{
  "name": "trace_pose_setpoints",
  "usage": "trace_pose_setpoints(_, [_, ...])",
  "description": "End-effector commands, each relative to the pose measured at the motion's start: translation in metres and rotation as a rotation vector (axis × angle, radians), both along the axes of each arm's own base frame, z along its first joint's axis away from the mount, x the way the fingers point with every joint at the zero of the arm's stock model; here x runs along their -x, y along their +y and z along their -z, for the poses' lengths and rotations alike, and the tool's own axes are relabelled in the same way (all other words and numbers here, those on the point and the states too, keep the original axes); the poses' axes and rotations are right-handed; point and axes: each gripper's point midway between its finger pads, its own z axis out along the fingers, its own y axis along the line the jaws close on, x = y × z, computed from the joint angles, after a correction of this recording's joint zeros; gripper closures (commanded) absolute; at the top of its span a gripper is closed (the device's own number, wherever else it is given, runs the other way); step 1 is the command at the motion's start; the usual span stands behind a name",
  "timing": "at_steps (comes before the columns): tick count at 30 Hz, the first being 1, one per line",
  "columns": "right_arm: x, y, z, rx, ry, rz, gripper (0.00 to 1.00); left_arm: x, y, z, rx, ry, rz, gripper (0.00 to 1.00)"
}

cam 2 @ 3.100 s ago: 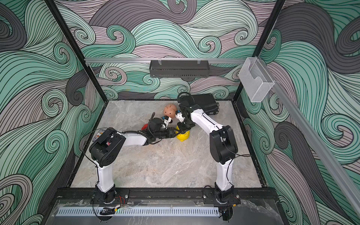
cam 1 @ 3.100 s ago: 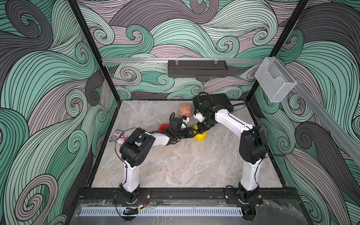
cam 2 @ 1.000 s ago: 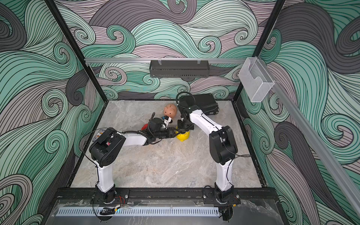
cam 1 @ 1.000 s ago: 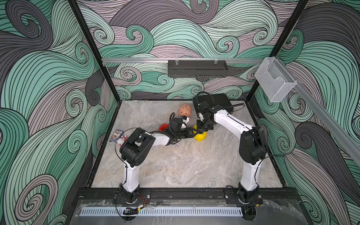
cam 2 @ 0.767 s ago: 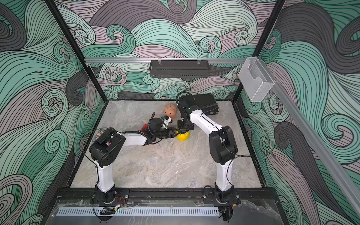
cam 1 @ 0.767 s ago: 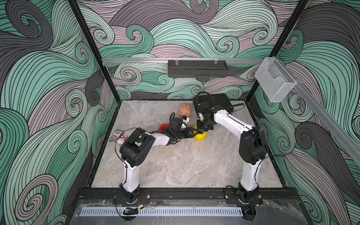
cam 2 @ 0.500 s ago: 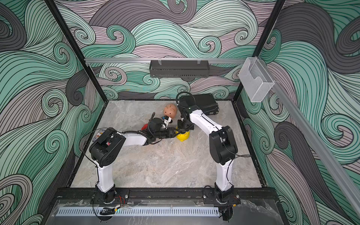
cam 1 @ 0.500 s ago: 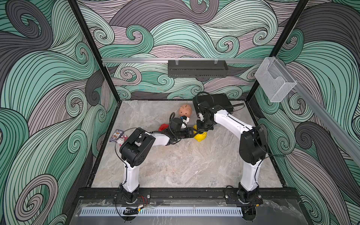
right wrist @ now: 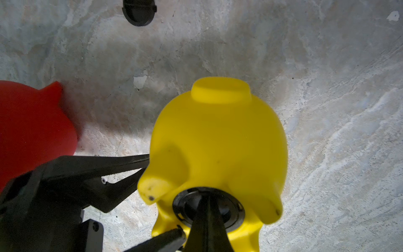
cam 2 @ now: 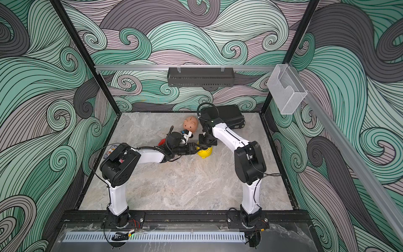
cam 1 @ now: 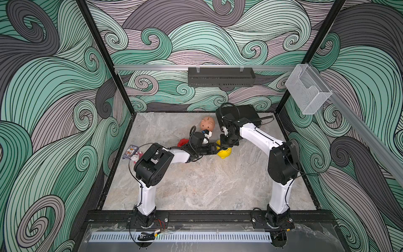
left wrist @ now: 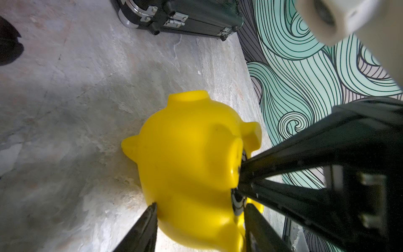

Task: Close piggy banks
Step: Screw the knob on the piggy bank.

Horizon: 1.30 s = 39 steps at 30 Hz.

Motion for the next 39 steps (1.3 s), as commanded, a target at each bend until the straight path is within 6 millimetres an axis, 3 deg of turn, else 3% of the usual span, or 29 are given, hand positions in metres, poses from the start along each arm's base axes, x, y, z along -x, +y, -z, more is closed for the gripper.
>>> trace_pose_setpoints(1, [-0.008,-0.018,0.015,0.077,-0.024,0.047,1.0,0.015,0.0,0.03,-0.086,0.06,0.02,0.4])
trace_pose_setpoints(11, [-0.01,-0.017,0.007,0.068,-0.045,0.043,1.0,0.015,0.0,0.03,-0.088,0.06,0.019,0.4])
trace_pose_setpoints(33, [-0.014,-0.013,-0.013,0.041,-0.086,0.041,0.86,0.014,-0.001,0.027,-0.091,0.054,0.023,0.41])
trace_pose_setpoints(39, [-0.014,-0.014,-0.019,0.037,-0.101,0.041,0.76,0.015,-0.001,0.028,-0.091,0.056,0.022,0.4])
